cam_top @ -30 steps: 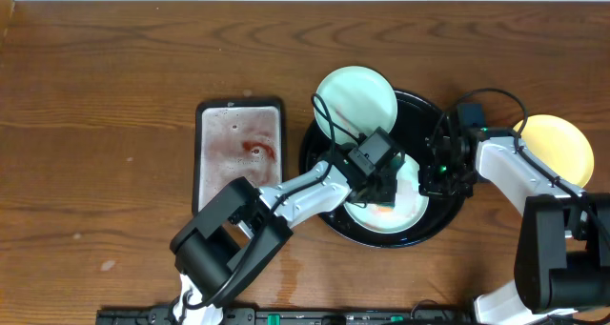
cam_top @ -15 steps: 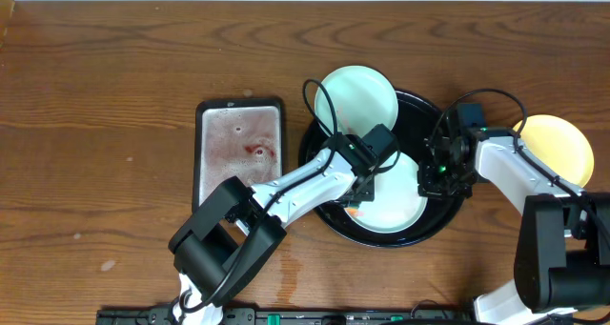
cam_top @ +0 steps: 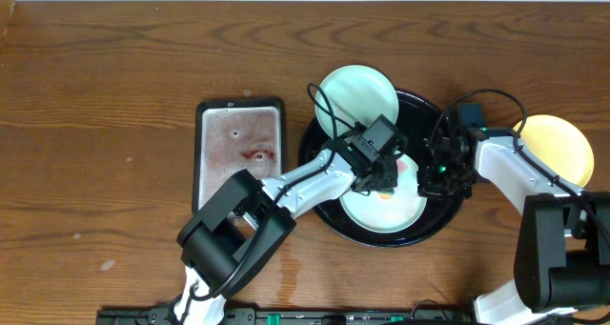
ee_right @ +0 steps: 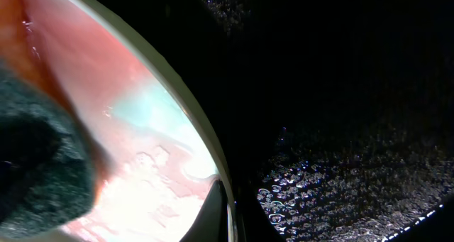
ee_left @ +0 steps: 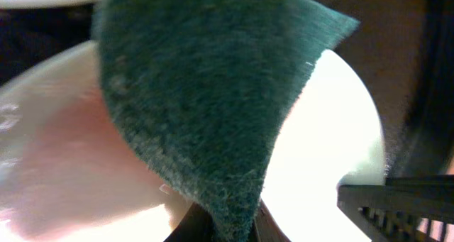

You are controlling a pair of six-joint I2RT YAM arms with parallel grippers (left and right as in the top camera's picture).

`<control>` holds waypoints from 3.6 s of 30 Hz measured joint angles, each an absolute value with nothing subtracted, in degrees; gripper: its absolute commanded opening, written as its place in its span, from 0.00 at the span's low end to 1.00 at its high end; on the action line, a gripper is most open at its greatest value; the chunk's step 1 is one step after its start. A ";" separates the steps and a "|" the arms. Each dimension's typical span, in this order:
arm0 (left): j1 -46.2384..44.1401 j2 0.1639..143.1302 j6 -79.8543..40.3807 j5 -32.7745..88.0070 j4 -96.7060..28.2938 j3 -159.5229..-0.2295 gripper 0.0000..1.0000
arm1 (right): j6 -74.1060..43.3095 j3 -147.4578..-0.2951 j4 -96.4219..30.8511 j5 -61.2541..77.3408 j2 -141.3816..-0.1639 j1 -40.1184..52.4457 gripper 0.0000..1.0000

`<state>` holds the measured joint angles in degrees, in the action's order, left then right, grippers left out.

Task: Clean dirty plates on tray and stack at the side
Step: 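Scrub the front pale green plate with the sponge in the left gripper, then return the sponge to the soapy tray with the left gripper, then lift the front pale green plate on edge with the right gripper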

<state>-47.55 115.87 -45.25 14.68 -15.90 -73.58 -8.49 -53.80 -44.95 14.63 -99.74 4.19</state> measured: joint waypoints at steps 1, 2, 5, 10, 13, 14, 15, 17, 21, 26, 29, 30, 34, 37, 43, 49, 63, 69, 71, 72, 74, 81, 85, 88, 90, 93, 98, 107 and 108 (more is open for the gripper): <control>-47.81 116.01 -45.25 14.87 -15.40 -73.58 0.08 | -8.49 -53.80 -44.95 14.63 -99.74 4.19 0.01; -48.12 116.07 -45.25 15.00 -14.98 -73.58 0.08 | -8.49 -53.80 -44.93 14.61 -99.74 4.19 0.01; -49.39 116.29 -45.23 15.14 -14.28 -73.58 0.08 | -8.49 -53.80 -44.88 14.63 -99.74 4.19 0.01; -52.27 116.75 -41.89 16.82 -13.52 -73.58 0.08 | -8.49 -53.80 -44.82 14.63 -99.74 4.21 0.01; -54.50 116.81 -39.42 18.11 -14.13 -73.58 0.08 | -8.36 -53.80 -44.77 14.72 -99.74 4.16 0.01; -54.83 116.81 -38.72 18.48 -14.31 -73.58 0.08 | -8.32 -53.80 -44.75 14.70 -99.74 4.14 0.01; -54.89 116.81 -38.46 18.50 -14.31 -73.58 0.08 | -8.32 -53.80 -44.73 14.66 -99.74 4.19 0.01; -54.54 116.81 -37.80 19.11 -14.55 -73.58 0.08 | -8.32 -53.80 -44.73 14.63 -99.74 4.19 0.01; -52.82 116.81 -37.67 20.32 -17.34 -73.76 0.07 | -8.32 -53.80 -44.71 14.61 -99.74 4.19 0.01; -50.06 116.14 -37.63 15.92 -26.28 -75.29 0.07 | -8.32 -53.80 -44.64 14.63 -99.74 4.19 0.01; -48.77 115.22 -37.67 7.94 -32.01 -76.05 0.07 | -8.32 -53.80 -44.56 14.63 -99.74 4.19 0.01; -48.53 115.02 -37.65 4.84 -33.80 -76.29 0.07 | -8.32 -53.80 -44.53 14.66 -99.74 4.19 0.01; -48.66 114.96 -37.41 -3.88 -38.41 -77.41 0.07 | -8.32 -53.80 -44.25 14.92 -99.77 4.21 0.01; -49.10 115.55 -37.43 -8.43 -42.13 -79.55 0.07 | -8.32 -53.78 -43.94 15.64 -99.90 4.34 0.01; -49.74 116.18 -37.50 -14.11 -49.67 -84.97 0.07 | -8.32 -53.78 -43.83 15.81 -99.92 4.43 0.01; -49.01 112.05 -37.50 -13.56 -52.36 -86.19 0.07 | -8.32 -53.78 -43.79 15.81 -99.92 4.43 0.01; -29.36 97.49 -36.25 -13.21 -62.39 -84.53 0.08 | -8.32 -53.80 -43.64 15.73 -99.92 4.43 0.01; -20.73 97.58 -31.31 -8.97 -50.78 -70.96 0.21 | -8.32 -53.80 -43.57 15.70 -99.92 4.43 0.01; -18.37 97.80 -30.15 -6.74 -50.70 -68.73 0.26 | -8.32 -53.80 -43.55 15.70 -99.92 4.43 0.01; -17.17 97.84 -29.69 -5.58 -50.76 -68.31 0.31 | -8.32 -53.80 -43.48 15.70 -99.92 4.43 0.01; -14.81 97.76 -28.05 -2.81 -50.54 -68.18 0.40 | -8.32 -53.78 -43.03 15.68 -99.92 4.43 0.01; -12.64 89.78 -25.47 2.83 -51.68 -68.18 0.56 | -6.55 -53.78 -39.24 14.81 -99.50 4.34 0.01; -12.64 81.56 -25.19 3.77 -52.93 -68.20 0.62 | -5.78 -53.23 -39.24 14.50 -97.71 4.54 0.01; -12.64 76.51 -25.17 4.38 -53.98 -68.25 0.66 | -5.91 -52.75 -40.47 12.99 -92.47 5.41 0.01; -12.64 73.71 -25.15 4.69 -54.59 -68.25 0.68 | -6.13 -52.77 -41.15 10.74 -87.46 6.59 0.01; -12.64 70.37 -25.15 4.97 -55.46 -68.25 0.79 | -7.09 -52.77 -42.28 5.48 -79.75 9.74 0.01; -12.64 67.72 -25.04 5.48 -55.88 -68.25 0.81 | -8.97 -52.77 -44.64 -5.56 -70.50 16.58 0.01; -12.64 67.77 -25.04 5.67 -55.94 -68.25 0.82 | -12.27 -52.77 -47.59 -25.02 -67.18 30.15 0.01; -12.64 67.75 -25.04 5.67 -55.92 -68.25 0.82 | -12.75 -52.77 -47.79 -27.44 -67.18 32.01 0.01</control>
